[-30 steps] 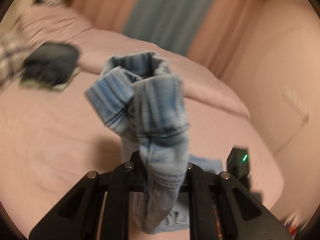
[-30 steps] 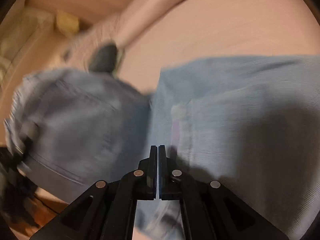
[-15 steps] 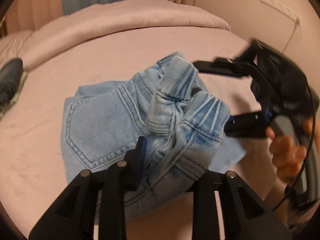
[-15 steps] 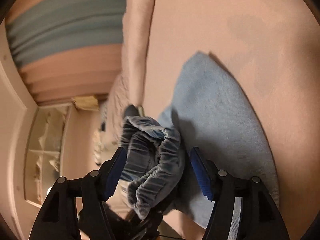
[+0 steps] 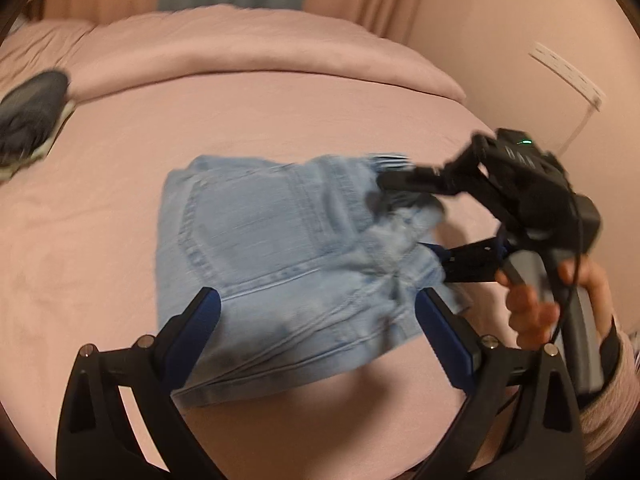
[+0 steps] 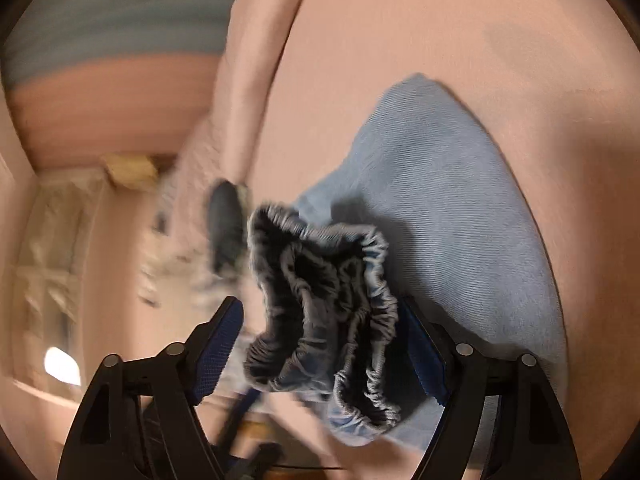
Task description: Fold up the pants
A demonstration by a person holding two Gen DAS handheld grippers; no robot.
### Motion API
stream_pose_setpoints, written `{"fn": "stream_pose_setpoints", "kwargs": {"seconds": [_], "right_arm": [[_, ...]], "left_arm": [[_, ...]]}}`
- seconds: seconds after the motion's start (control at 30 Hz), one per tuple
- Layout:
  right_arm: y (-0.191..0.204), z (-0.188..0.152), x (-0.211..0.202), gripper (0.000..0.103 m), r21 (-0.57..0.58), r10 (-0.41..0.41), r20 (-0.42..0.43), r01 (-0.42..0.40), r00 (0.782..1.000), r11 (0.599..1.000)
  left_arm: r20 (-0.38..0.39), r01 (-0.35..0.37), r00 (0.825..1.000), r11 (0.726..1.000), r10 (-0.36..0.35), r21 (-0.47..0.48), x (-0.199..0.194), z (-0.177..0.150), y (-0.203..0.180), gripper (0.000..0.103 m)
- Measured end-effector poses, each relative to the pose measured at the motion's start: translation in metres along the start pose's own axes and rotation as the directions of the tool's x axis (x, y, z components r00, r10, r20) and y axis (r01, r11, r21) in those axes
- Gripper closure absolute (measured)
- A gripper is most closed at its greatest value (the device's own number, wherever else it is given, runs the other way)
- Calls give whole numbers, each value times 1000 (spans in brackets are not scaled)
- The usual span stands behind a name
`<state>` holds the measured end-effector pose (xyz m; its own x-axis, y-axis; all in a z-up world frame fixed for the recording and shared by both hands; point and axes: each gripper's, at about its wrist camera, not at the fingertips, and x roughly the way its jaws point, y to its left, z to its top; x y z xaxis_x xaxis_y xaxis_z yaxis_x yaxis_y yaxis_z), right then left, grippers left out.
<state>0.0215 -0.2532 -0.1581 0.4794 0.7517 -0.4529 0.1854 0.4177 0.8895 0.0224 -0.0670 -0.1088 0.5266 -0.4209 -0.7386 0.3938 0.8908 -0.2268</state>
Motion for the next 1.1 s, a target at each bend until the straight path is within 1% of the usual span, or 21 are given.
{"fn": "stream_pose_setpoints", "kwargs": {"seconds": [0.03,0.07,0.1,0.13,0.17,0.23,0.37,0.4,0.43,0.6,0.63,0.77,0.83,0.9,0.93,0.97,1.0,1.07,1.1], "right_arm": [[9,-2,4,34,-54,-60,7,60,998,997],[15,-4,6,41,-95,-100,12,101,995,990],[20,-5,8,51,-131,-121,20,123,992,984],[24,-5,6,56,-155,-133,30,136,991,978],[27,-5,4,58,-170,-138,41,143,990,975],[33,-4,-4,63,-189,-124,66,134,990,973],[36,2,-25,66,-206,-104,117,127,988,970],[36,3,-29,69,-207,-100,127,125,987,970],[35,6,-35,70,-206,-96,135,122,986,971],[24,5,-37,72,-188,-121,150,149,981,971],[23,4,-37,73,-187,-119,153,147,981,971],[17,2,-45,74,-171,-101,183,132,978,976],[10,2,-46,75,-149,-120,202,151,972,977],[2,4,-41,75,-138,-137,198,166,971,976],[-3,5,-33,74,-146,-174,179,201,968,969],[-6,6,-29,74,-138,-204,181,230,962,963],[-9,7,-28,74,-134,-211,184,237,960,962],[-9,8,-29,74,-130,-194,182,220,964,967],[-8,7,-28,74,-137,-201,184,228,962,964]], "left_arm": [[-2,-1,1000,1000,1,-21,0,4,4,5],[-3,-4,1000,999,3,-40,-1,4,8,5],[-3,-10,1000,998,10,-57,-3,4,11,5],[-3,-20,1000,997,20,-69,-4,4,12,5],[0,-27,1000,997,27,-75,-7,4,13,5],[5,-39,999,995,39,-88,-13,3,17,5],[4,-58,998,994,58,-93,-17,2,21,5],[3,-63,998,994,63,-90,-16,2,20,5],[2,-68,998,994,68,-88,-15,2,19,5],[-13,-67,998,994,66,-87,-9,-1,19,5],[-18,-63,998,994,61,-89,-8,-1,19,5],[-27,-62,998,994,60,-85,-4,0,20,5],[-29,-67,997,994,65,-88,-2,0,22,5],[-32,-64,998,993,62,-94,0,1,24,5],[-37,-64,997,993,61,-100,1,1,24,5],[-42,-64,997,992,60,-105,3,1,25,5],[-45,-61,997,992,57,-110,3,1,25,5],[-42,-51,998,992,46,-115,3,2,24,5],[-43,-48,998,992,43,-117,3,3,23,5]]}}
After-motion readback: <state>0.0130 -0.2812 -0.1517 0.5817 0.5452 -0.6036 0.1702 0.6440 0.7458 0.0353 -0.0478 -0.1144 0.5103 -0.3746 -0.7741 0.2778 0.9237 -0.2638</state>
